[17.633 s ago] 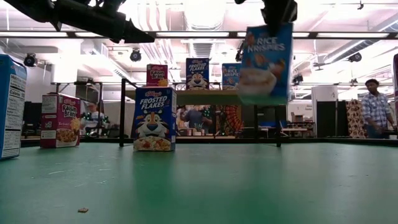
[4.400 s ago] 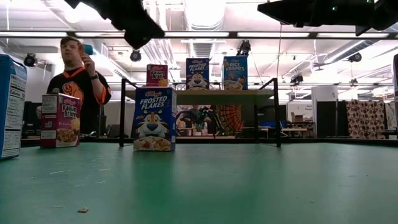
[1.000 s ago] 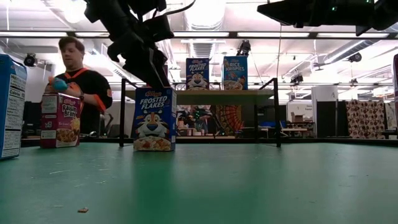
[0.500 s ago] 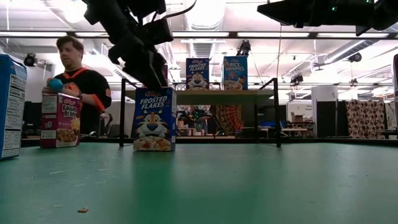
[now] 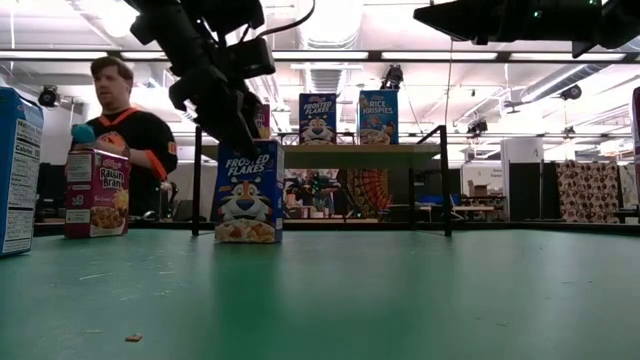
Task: Stack cereal on shelf
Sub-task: Put the blue cereal box on the shelf aligned with the other blue cereal boxes
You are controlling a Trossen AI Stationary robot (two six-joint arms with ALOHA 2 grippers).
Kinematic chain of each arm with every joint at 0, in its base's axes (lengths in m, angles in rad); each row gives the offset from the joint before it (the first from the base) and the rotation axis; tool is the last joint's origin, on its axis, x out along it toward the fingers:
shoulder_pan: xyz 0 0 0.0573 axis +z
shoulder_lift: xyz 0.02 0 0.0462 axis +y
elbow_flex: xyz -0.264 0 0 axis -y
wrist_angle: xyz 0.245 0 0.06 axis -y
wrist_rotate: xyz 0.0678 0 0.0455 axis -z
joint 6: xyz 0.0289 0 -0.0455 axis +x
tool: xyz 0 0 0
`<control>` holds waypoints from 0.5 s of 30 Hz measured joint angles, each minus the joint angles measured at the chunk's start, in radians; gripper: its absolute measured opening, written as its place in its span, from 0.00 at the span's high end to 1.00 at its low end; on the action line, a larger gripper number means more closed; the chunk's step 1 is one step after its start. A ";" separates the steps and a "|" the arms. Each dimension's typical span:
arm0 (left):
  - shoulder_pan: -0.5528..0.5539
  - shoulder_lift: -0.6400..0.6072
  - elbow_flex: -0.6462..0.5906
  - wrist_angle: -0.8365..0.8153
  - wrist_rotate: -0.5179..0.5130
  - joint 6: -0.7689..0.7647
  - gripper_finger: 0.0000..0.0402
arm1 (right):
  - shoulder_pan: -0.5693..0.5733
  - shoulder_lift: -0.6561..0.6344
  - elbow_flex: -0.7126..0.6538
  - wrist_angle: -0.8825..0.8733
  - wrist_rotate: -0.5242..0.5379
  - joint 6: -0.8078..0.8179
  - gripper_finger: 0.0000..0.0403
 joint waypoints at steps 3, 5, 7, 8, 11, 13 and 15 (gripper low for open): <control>-0.011 0.000 0.000 0.003 0.000 -0.003 0.55 | 0.000 0.000 0.000 0.000 0.000 0.004 0.97; -0.020 0.000 0.000 0.003 0.000 -0.003 0.57 | 0.000 0.000 0.000 0.000 0.000 0.011 0.97; -0.023 0.000 0.000 0.003 0.000 0.001 0.58 | 0.000 0.000 0.000 0.009 0.000 0.051 0.97; -0.023 0.000 0.000 0.003 0.000 0.001 0.59 | 0.000 0.001 0.000 0.035 -0.001 0.102 0.97; -0.023 0.000 0.000 0.002 0.000 -0.011 0.59 | 0.004 0.000 0.018 0.114 -0.085 0.222 0.97; -0.025 -0.001 0.000 0.002 0.000 -0.018 0.59 | 0.008 -0.002 0.024 0.099 -0.173 0.192 0.97; -0.028 -0.006 0.000 0.003 0.005 -0.019 0.59 | 0.008 0.000 0.024 0.084 -0.186 0.180 0.97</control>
